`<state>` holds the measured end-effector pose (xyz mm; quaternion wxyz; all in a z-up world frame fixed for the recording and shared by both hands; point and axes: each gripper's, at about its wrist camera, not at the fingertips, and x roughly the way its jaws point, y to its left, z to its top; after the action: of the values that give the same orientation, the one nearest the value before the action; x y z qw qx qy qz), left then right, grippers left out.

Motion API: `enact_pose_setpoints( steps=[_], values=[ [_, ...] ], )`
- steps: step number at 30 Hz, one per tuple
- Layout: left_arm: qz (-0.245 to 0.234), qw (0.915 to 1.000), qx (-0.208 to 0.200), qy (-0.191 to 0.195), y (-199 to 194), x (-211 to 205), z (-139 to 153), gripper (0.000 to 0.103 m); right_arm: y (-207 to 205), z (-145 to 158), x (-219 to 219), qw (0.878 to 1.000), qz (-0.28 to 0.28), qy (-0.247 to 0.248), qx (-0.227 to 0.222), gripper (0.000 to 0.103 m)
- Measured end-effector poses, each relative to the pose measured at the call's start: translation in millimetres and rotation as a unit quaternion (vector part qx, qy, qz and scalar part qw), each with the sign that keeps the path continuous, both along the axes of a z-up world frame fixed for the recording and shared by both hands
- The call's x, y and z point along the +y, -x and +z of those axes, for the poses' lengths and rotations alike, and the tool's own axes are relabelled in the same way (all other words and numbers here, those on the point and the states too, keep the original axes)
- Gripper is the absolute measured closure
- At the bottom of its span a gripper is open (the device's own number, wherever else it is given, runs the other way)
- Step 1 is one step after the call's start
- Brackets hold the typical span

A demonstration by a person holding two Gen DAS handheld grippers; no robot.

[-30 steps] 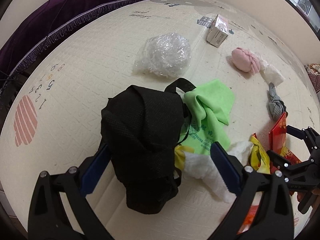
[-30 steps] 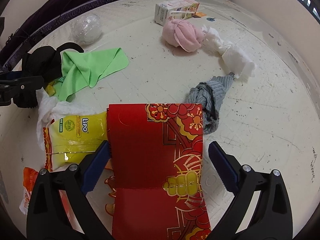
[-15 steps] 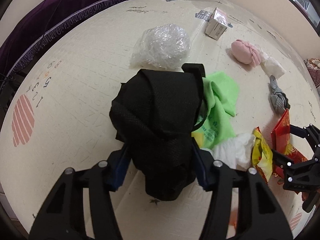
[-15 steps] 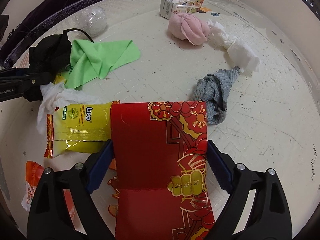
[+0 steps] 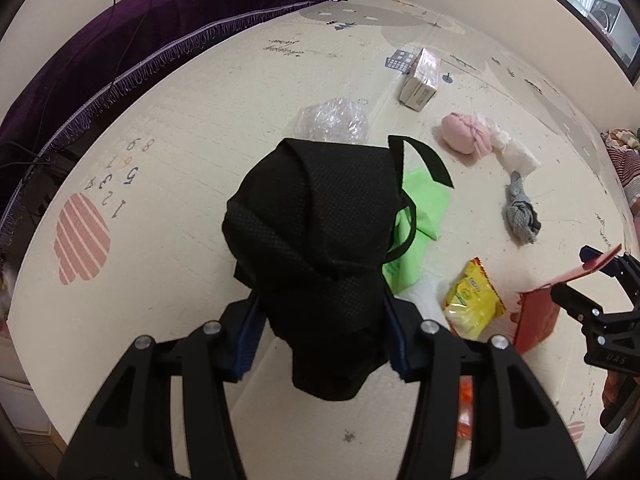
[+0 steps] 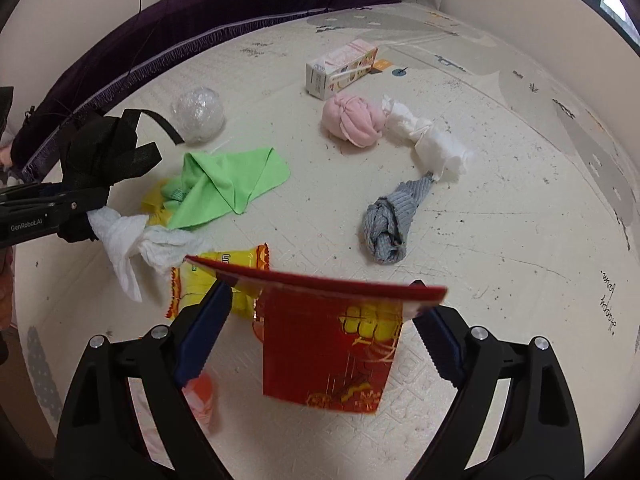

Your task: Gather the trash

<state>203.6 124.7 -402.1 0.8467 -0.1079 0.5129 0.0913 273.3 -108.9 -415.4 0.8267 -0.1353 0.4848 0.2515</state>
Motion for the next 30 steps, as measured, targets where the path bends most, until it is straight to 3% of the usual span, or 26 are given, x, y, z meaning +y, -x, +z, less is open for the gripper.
enact_pose_setpoints(
  steps=[3, 4, 5, 6, 12, 17, 18, 20, 21, 30],
  values=[
    [-0.008, 1.0000, -0.005, -0.001, 12.8, -7.1, 33.0, 0.051, 5.4, 31.1, -4.9, 1.000, -0.013, -0.016, -0.004, 0.019],
    [-0.012, 0.9999, -0.007, -0.001, 16.6, -9.7, 43.6, 0.051, 9.3, 42.0, -6.4, 1.000, -0.017, -0.020, -0.006, 0.028],
    [-0.016, 0.9998, -0.008, -0.002, 21.2, -12.3, 55.9, 0.051, 11.4, 52.5, -8.3, 1.000, -0.020, -0.023, -0.003, 0.063],
    [-0.020, 0.9997, -0.011, -0.003, 25.7, -15.1, 68.6, 0.051, 10.7, 62.2, -9.2, 0.999, -0.020, -0.033, 0.014, 0.073],
    [-0.040, 0.9986, -0.034, 0.002, 48.2, -30.0, 134.0, 0.051, 33.3, 120.5, -23.3, 0.998, -0.035, -0.052, 0.008, 0.074],
    [-0.062, 0.9970, -0.047, 0.001, 63.0, -39.7, 156.9, 0.051, 51.8, 134.9, -26.1, 0.998, -0.033, -0.051, 0.009, 0.074],
    [-0.065, 0.9967, -0.048, 0.001, 64.8, -40.2, 157.1, 0.051, 53.5, 131.2, -26.8, 0.998, -0.037, -0.049, 0.012, 0.072],
    [-0.067, 0.9966, -0.048, 0.005, 66.5, -39.4, 152.1, 0.051, 56.8, 118.5, -27.3, 0.998, -0.037, -0.048, 0.019, 0.052],
    [-0.066, 0.9967, -0.046, 0.007, 67.9, -38.3, 147.8, 0.051, 58.2, 109.9, -25.8, 0.998, -0.037, -0.044, 0.019, 0.049],
    [-0.057, 0.9975, -0.035, 0.021, 69.9, -31.6, 103.2, 0.051, 75.4, 35.1, 11.7, 0.999, 0.000, -0.010, 0.047, 0.048]
  ],
)
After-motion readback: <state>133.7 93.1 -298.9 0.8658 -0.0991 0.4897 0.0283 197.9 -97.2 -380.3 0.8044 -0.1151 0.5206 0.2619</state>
